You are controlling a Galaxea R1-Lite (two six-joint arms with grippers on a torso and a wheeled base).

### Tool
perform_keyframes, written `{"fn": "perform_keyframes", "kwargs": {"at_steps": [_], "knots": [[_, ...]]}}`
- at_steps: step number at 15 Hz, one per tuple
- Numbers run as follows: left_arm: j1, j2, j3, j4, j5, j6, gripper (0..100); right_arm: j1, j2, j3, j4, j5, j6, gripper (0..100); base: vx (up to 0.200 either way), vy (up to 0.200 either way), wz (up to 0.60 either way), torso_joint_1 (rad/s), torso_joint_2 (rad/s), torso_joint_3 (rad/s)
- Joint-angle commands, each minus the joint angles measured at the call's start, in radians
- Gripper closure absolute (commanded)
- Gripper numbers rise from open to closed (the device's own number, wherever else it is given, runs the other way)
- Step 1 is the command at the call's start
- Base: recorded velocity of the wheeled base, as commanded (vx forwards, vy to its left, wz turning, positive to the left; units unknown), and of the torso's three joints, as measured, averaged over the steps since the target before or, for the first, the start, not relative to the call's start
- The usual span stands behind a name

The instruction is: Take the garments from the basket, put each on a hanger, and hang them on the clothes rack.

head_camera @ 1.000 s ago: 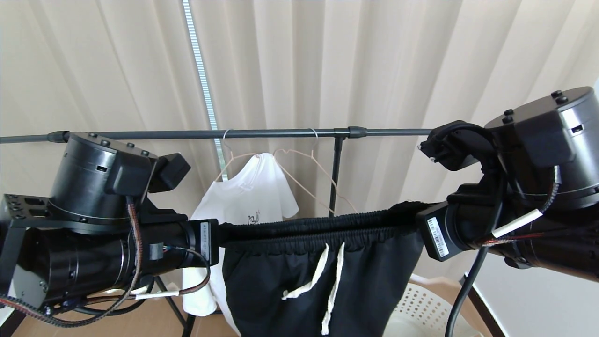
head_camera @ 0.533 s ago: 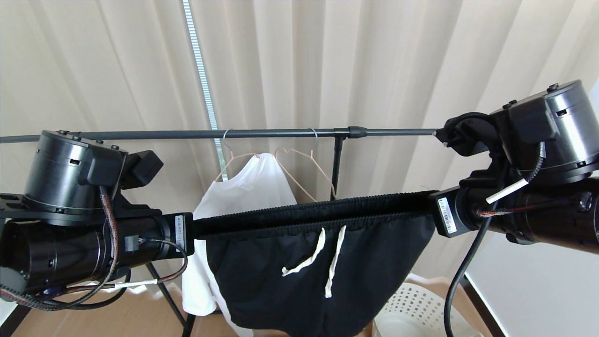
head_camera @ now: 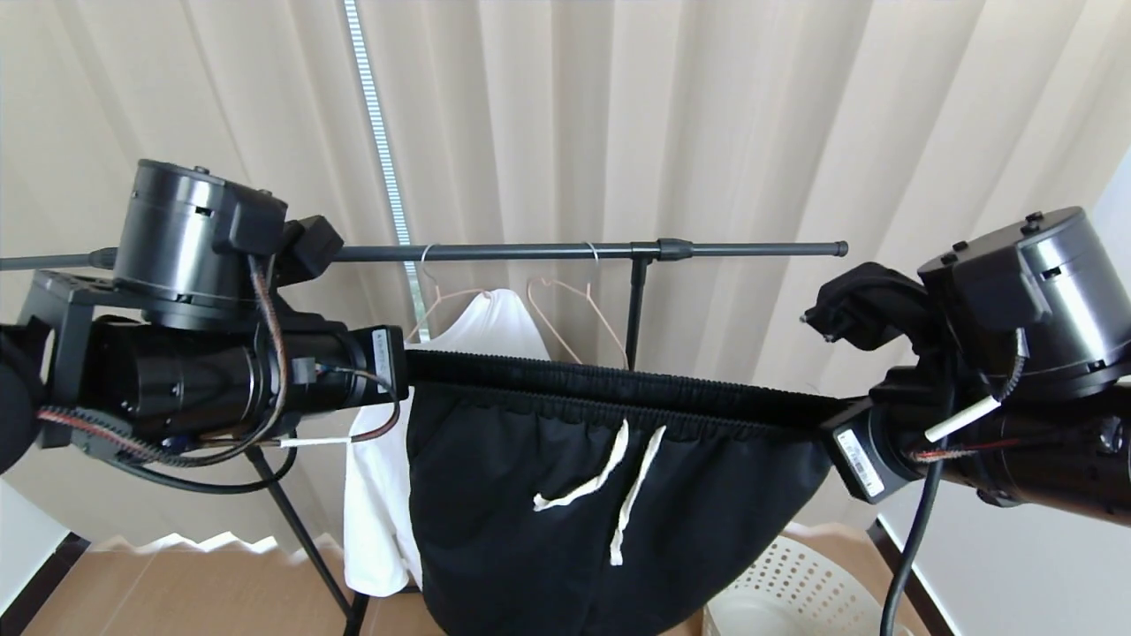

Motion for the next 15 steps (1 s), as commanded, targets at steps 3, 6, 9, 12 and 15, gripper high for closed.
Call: {"fn": "perform_keyframes", "kwargs": {"at_steps": [3,6,9,12,15], "knots": [[0.002,0.221,-0.236,0.0,-0.001,-0.007,100,0.141,-0.058,0.092,0.004,0.06,-0.075,100,0.0,0.0,0.0,0.0,0.0,0.0],[0.01,0.315,-0.374,0.001,-0.001,-0.015,100,0.253,-0.052,0.12,0.001,0.09,-0.072,100,0.0,0.0,0.0,0.0,0.0,0.0],[0.007,0.388,-0.5,0.003,-0.001,-0.019,100,0.406,-0.024,0.115,-0.014,0.112,0.002,100,0.0,0.0,0.0,0.0,0.0,0.0],[0.001,0.442,-0.59,0.003,-0.002,-0.019,100,0.484,0.049,0.079,-0.086,0.118,0.152,100,0.0,0.0,0.0,0.0,0.0,0.0],[-0.024,0.48,-0.649,0.001,-0.015,-0.019,100,0.494,0.103,0.028,-0.171,0.12,0.256,100,0.0,0.0,0.0,0.0,0.0,0.0]]}}
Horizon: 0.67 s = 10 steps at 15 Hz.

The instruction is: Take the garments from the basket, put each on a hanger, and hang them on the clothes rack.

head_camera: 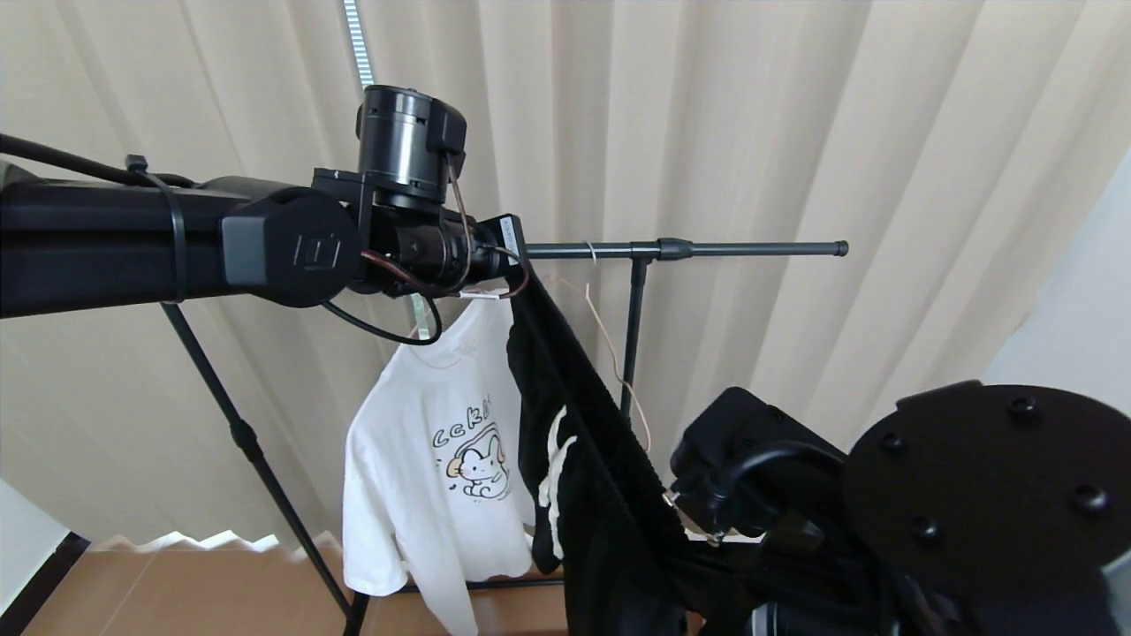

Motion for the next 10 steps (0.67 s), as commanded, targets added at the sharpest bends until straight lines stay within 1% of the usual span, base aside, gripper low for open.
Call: {"fn": "perform_keyframes", "kwargs": {"at_steps": [1,2,3,4,6,10], "knots": [[-0.022,0.035,-0.045,-0.001,-0.016,-0.001,100,0.019,0.063,-0.048,-0.022,0.002,0.06,100,0.0,0.0,0.0,0.0,0.0,0.0],[-0.036,0.042,-0.06,-0.001,-0.034,-0.001,100,0.022,0.075,-0.073,-0.024,0.002,0.09,100,0.0,0.0,0.0,0.0,0.0,0.0],[-0.037,0.042,-0.063,-0.001,-0.036,-0.001,100,0.022,0.076,-0.074,-0.024,0.002,0.094,100,0.0,0.0,0.0,0.0,0.0,0.0],[-0.052,0.052,-0.095,-0.001,-0.046,-0.001,100,0.023,0.086,-0.1,-0.027,0.002,0.134,100,0.0,0.0,0.0,0.0,0.0,0.0],[-0.06,0.057,-0.114,0.002,-0.048,-0.001,100,0.023,0.089,-0.128,-0.027,0.002,0.178,100,0.0,0.0,0.0,0.0,0.0,0.0],[-0.057,0.051,-0.109,0.024,-0.048,-0.001,100,0.023,0.078,-0.116,-0.01,-0.004,0.174,100,0.0,0.0,0.0,0.0,0.0,0.0]]}}
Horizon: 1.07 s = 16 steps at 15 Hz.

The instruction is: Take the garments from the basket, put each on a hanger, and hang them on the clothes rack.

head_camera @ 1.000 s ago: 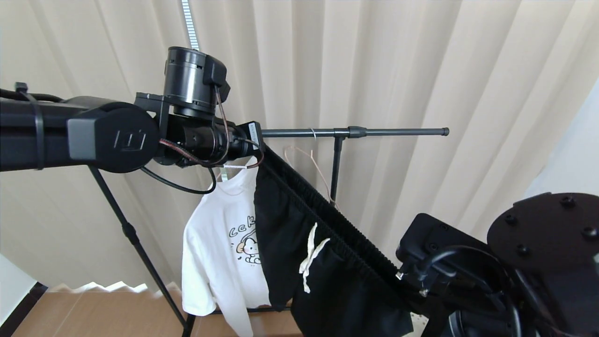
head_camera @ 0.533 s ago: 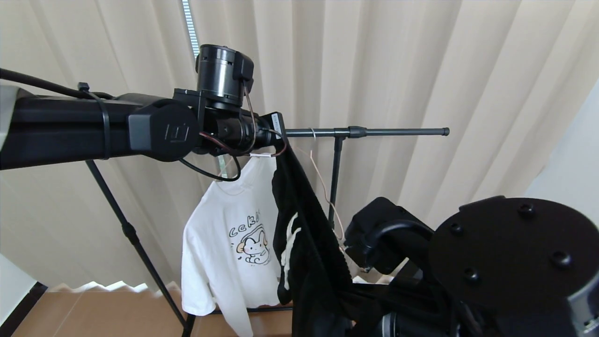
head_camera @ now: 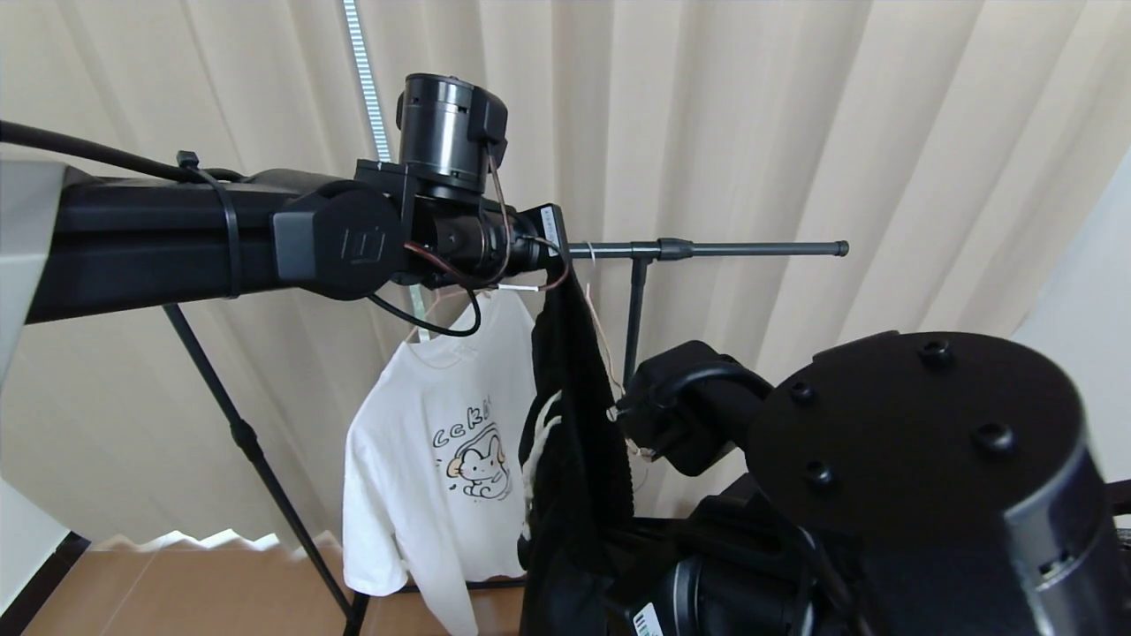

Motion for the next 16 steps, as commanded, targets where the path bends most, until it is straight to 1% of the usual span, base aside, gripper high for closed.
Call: {"fn": "perform_keyframes", "kwargs": {"at_steps": [1,2,4,5,8,9,10,11,12,13,14,15,16], "knots": [[0.005,-0.007,0.0,0.023,-0.001,0.0,100,-0.006,-0.01,0.022,0.003,-0.003,-0.02,100,0.0,0.0,0.0,0.0,0.0,0.0],[0.008,-0.015,-0.003,0.047,-0.001,0.0,100,-0.016,-0.027,0.05,0.011,-0.005,-0.063,100,0.0,0.0,0.0,0.0,0.0,0.0],[0.025,-0.073,0.009,0.127,-0.001,0.001,100,-0.114,-0.056,0.138,0.006,-0.009,-0.216,100,0.0,0.0,0.0,0.0,0.0,0.0],[0.031,-0.108,0.028,0.167,-0.002,0.001,100,-0.168,-0.052,0.151,0.003,-0.014,-0.252,100,0.0,0.0,0.0,0.0,0.0,0.0],[0.059,-0.205,0.138,0.204,-0.014,0.007,100,-0.295,-0.001,0.135,-0.003,-0.037,-0.266,100,0.0,0.0,0.0,0.0,0.0,0.0],[0.056,-0.294,0.272,0.204,-0.017,0.029,100,-0.381,0.046,0.109,-0.06,-0.054,-0.266,100,0.0,0.0,0.0,0.0,0.0,0.0],[0.056,-0.351,0.377,0.204,-0.017,0.057,100,-0.426,0.076,0.097,-0.107,-0.066,-0.267,100,0.0,0.0,0.0,0.0,0.0,0.0],[0.051,-0.397,0.479,0.202,-0.014,0.087,100,-0.458,0.103,0.074,-0.155,-0.098,-0.267,100,0.0,0.0,0.0,0.0,0.0,0.0],[0.045,-0.434,0.554,0.201,-0.013,0.104,100,-0.47,0.129,0.05,-0.185,-0.129,-0.264,100,0.0,0.0,0.0,0.0,0.0,0.0],[0.03,-0.466,0.618,0.201,-0.013,0.106,100,-0.483,0.152,0.023,-0.211,-0.149,-0.262,100,0.0,0.0,0.0,0.0,0.0,0.0],[0.002,-0.501,0.709,0.202,-0.011,0.113,100,-0.492,0.195,-0.021,-0.245,-0.157,-0.261,100,0.0,0.0,0.0,0.0,0.0,0.0],[-0.019,-0.513,0.747,0.202,-0.01,0.118,100,-0.492,0.214,-0.055,-0.26,-0.158,-0.262,100,0.0,0.0,0.0,0.0,0.0,0.0],[-0.067,-0.517,0.786,0.202,-0.008,0.116,100,-0.492,0.252,-0.125,-0.267,-0.164,-0.262,100,0.0,0.0,0.0,0.0,0.0,0.0]]}}
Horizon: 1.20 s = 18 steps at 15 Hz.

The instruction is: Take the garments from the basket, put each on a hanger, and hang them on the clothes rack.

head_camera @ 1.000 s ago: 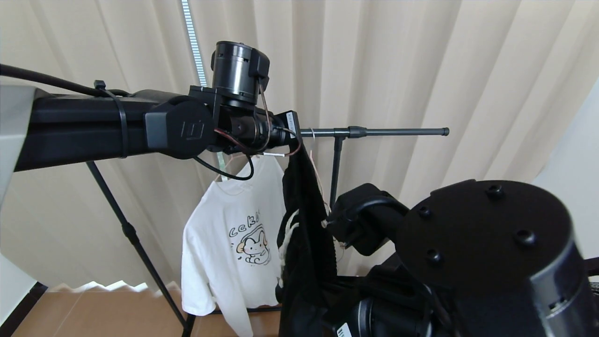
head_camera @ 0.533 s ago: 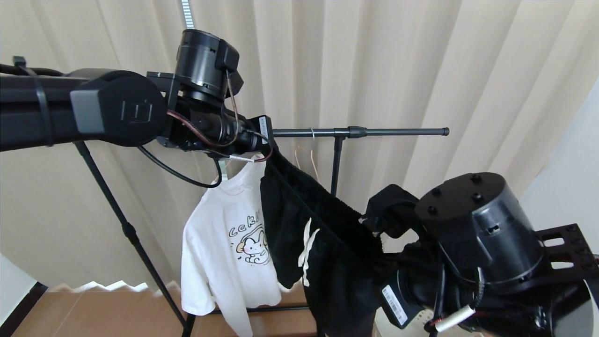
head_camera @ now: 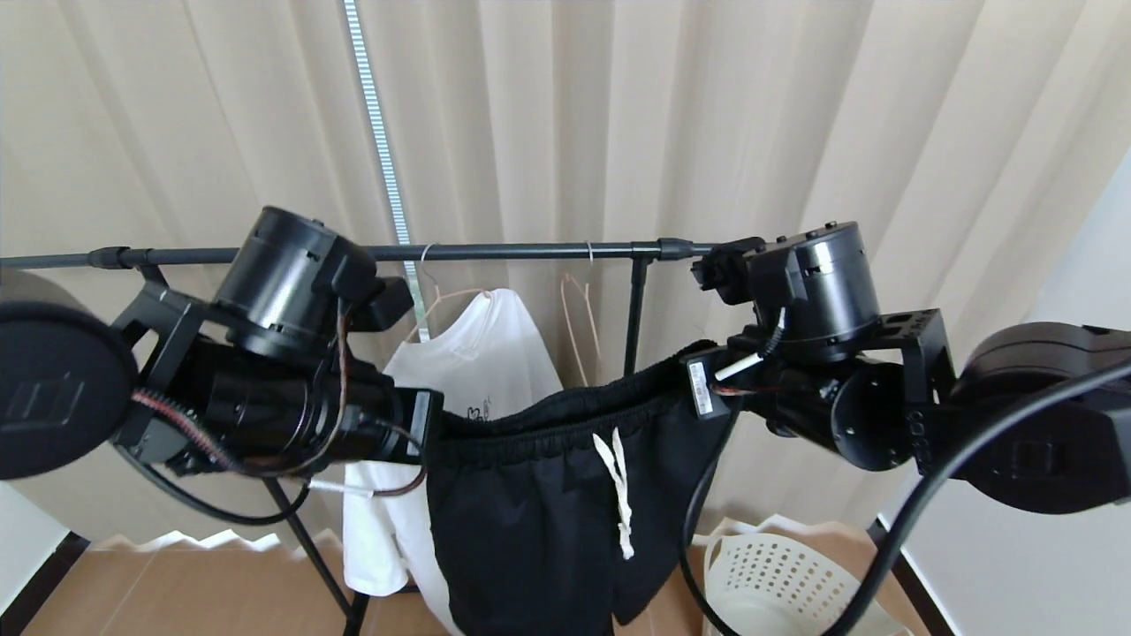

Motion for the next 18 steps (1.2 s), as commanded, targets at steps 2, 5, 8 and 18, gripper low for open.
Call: {"fn": "perform_keyframes", "kwargs": {"at_steps": [2,5,8,18], "knots": [[-0.141,-0.069,0.131,-0.002,0.002,-0.003,100,-0.007,0.128,-0.171,-0.012,-0.015,0.003,100,0.0,0.0,0.0,0.0,0.0,0.0],[-0.315,-0.008,0.13,-0.01,-0.005,-0.096,100,0.011,0.223,-0.343,-0.012,-0.015,0.022,100,0.0,0.0,0.0,0.0,0.0,0.0],[-0.394,0.092,0.001,-0.017,-0.007,-0.142,100,0.022,0.335,-0.509,-0.01,-0.017,0.085,100,0.0,0.0,0.0,0.0,0.0,0.0],[-0.3,0.075,-0.008,-0.008,-0.007,-0.256,100,-0.018,0.248,-0.435,-0.003,-0.006,0.192,100,0.0,0.0,0.0,0.0,0.0,0.0]]}}
